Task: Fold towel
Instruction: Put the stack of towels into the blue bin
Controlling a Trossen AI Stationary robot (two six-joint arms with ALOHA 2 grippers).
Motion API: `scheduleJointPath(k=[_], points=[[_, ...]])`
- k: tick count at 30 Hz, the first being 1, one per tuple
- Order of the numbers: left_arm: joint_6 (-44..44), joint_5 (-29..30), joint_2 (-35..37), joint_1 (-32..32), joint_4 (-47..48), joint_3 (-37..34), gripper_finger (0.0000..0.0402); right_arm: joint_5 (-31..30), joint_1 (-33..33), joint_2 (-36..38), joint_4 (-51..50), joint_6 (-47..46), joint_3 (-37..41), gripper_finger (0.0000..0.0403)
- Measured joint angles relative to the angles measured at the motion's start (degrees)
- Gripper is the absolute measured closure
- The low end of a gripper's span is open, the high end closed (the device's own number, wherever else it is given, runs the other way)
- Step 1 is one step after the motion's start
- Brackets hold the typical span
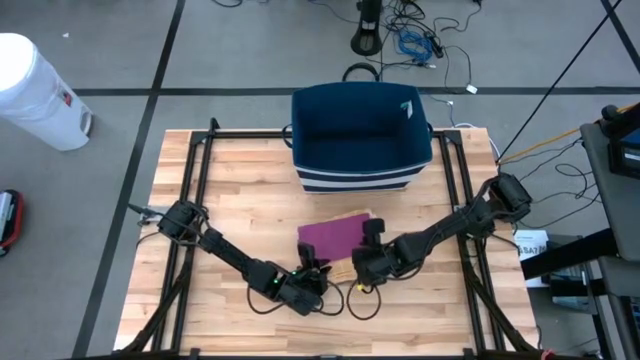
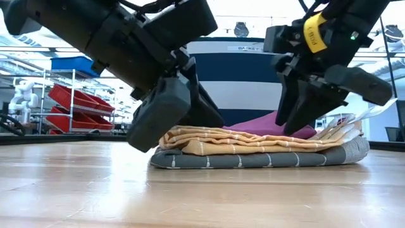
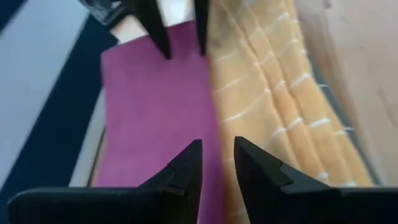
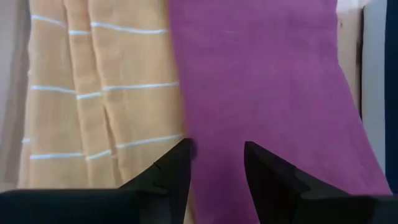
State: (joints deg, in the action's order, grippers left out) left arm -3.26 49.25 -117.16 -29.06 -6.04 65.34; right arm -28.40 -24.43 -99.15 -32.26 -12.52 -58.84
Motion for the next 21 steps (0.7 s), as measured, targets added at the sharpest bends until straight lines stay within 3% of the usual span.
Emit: scheduleJointPath(k=[3,14,17,21], points=[[2.0,-2.5,0.0,0.5,3.6,1.1,0.0303,0.7,0.9,0.0,2.2,1.2,0.6,0.0269],[7.1,-2.5,0.0,1.4,7.1,1.3,0.0303,3.3,2.7,-1.1,5.5,2.5,2.6,0.0273],[7.3,-3.0,0.0,1.4,7.3,1.3,0.0303,3.2,2.7,-1.2,5.3,2.5,2.6,0.0299],[7.7,-3.8,0.0,1.6,8.3,1.3,0.0303,3.2,2.7,-1.2,5.2,3.8,2.6,0.0377]])
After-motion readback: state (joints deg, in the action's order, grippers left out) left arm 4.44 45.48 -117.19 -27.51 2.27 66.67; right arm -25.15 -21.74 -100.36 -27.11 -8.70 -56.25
